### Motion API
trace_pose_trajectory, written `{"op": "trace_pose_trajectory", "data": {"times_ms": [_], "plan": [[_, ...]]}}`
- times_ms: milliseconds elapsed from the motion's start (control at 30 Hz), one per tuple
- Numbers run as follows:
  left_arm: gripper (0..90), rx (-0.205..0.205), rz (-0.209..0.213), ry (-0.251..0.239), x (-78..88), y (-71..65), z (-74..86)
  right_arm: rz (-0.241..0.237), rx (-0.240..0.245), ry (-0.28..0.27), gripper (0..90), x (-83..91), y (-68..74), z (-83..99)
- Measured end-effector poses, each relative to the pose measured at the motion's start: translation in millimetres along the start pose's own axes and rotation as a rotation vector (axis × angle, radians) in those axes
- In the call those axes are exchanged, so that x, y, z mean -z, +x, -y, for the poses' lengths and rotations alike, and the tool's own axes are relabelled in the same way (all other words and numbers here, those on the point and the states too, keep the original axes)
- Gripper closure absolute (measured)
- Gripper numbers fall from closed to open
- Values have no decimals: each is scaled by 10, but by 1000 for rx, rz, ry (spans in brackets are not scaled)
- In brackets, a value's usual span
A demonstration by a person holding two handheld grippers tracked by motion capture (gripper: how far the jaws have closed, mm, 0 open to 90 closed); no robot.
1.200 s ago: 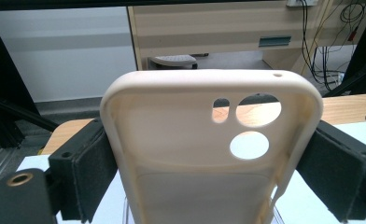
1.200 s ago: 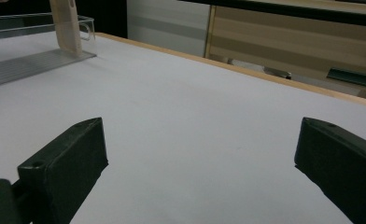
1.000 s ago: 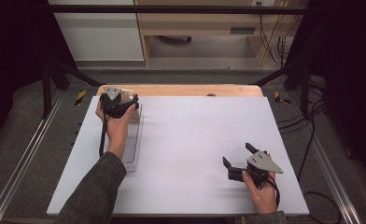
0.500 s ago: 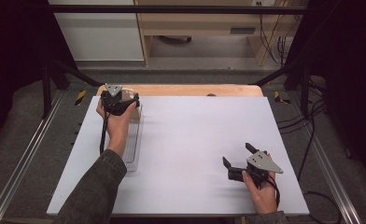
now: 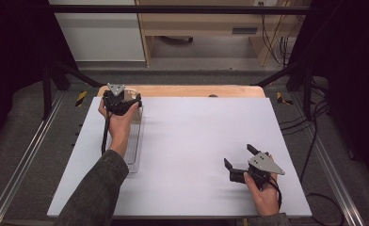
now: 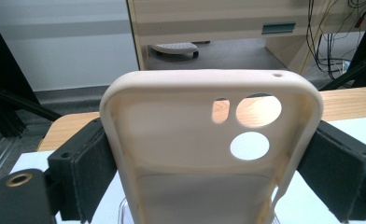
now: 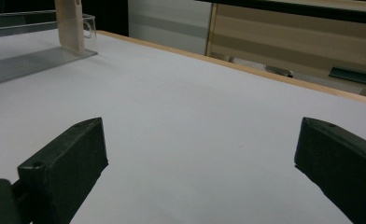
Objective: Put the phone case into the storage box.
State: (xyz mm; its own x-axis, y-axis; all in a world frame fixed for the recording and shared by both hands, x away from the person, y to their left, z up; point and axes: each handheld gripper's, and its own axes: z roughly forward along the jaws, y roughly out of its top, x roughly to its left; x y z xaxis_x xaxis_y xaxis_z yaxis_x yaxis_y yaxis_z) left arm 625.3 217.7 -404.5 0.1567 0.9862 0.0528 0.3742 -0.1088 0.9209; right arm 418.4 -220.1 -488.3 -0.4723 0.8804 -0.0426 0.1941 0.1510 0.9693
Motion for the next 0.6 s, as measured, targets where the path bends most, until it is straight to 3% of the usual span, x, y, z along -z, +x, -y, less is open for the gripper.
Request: {"op": "trace_pose_trajectory", "data": {"times_ms": [600], "plan": [[101, 14, -10, -11, -14, 9, 8, -3, -2, 1, 24, 1, 1, 0]]}}
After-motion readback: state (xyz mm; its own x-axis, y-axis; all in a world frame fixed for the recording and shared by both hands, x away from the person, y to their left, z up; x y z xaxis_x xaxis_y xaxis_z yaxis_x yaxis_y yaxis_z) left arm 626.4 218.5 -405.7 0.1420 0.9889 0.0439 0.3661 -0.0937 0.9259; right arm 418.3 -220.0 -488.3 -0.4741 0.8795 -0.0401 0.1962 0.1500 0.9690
